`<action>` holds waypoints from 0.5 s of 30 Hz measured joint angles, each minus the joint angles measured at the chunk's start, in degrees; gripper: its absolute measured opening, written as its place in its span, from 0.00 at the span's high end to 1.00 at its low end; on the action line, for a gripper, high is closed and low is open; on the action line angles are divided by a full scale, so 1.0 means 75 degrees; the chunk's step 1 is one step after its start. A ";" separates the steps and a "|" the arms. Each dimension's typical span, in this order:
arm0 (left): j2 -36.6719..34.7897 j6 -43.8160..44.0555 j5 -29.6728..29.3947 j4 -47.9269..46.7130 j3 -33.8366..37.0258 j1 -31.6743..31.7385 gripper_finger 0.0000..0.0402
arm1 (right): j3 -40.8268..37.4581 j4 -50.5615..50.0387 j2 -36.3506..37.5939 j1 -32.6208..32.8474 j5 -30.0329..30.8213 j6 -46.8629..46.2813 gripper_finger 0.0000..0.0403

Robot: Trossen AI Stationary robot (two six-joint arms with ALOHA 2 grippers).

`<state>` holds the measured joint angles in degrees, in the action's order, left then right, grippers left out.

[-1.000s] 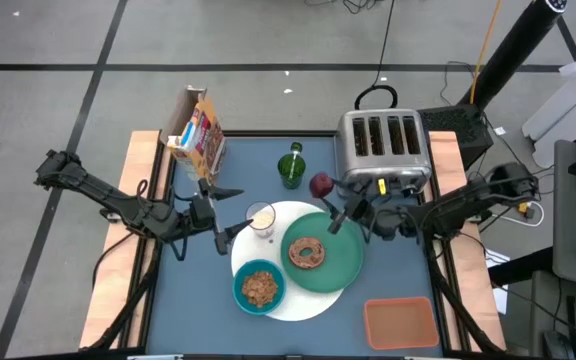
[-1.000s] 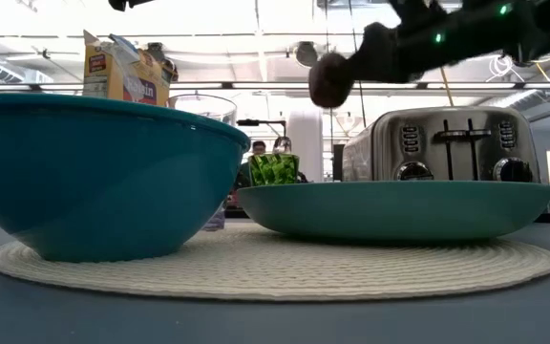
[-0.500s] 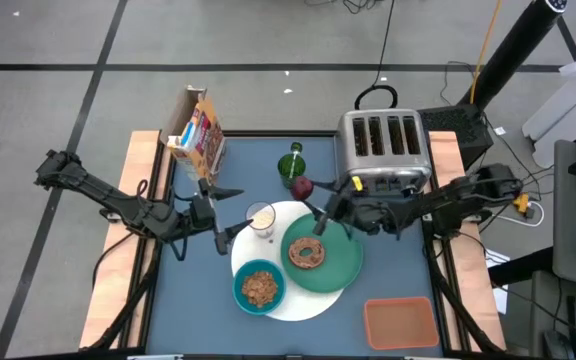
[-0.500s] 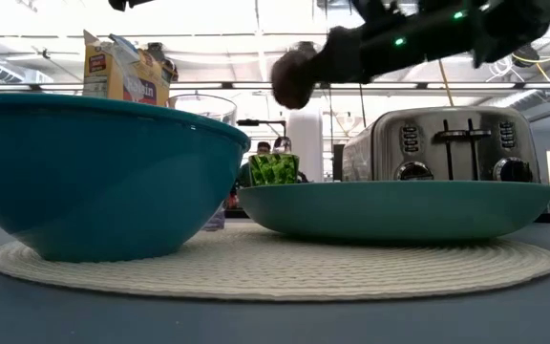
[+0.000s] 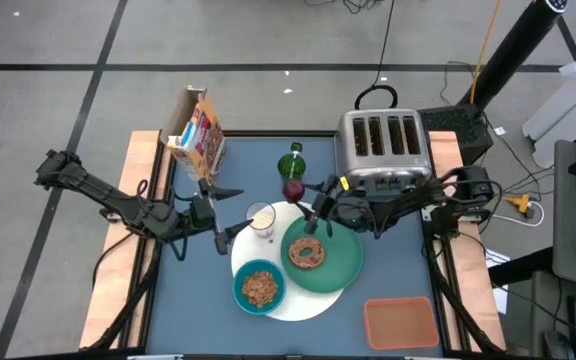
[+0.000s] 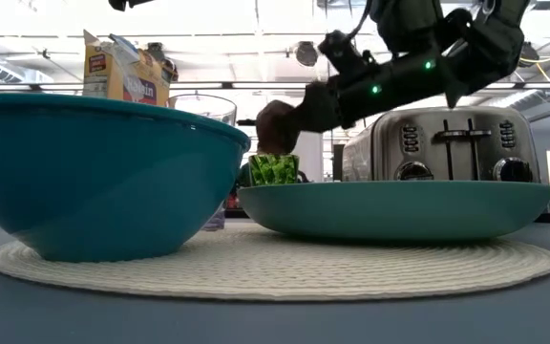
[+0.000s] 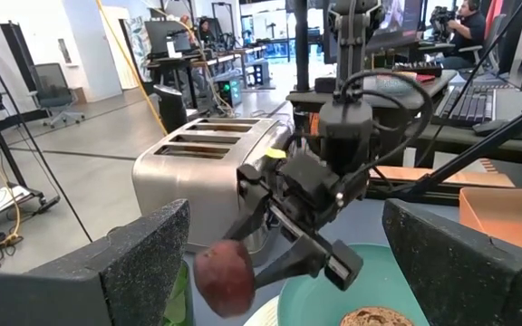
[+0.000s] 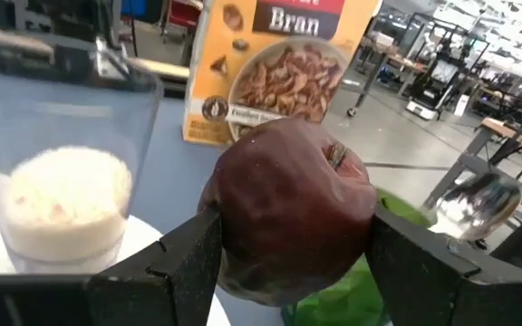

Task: Arrange a breakfast setting
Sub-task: Put the apple from the orange bin on the top of the white tablemat

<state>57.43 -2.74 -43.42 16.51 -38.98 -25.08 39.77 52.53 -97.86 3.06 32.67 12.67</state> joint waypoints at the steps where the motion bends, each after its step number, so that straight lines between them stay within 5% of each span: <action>1: 0.0000 0.0000 0.0000 0.0003 0.0000 0.0000 0.07 | 0.0000 0.0001 -0.0063 -0.0002 0.0004 0.0002 0.41; 15: 0.0000 0.0035 0.0000 0.0003 0.0000 -0.0003 0.07 | -0.0002 0.0056 -0.0669 -0.0019 0.0003 0.0023 0.41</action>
<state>57.43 -2.48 -43.42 16.53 -38.98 -25.10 39.75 52.95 -102.88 2.93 32.69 12.84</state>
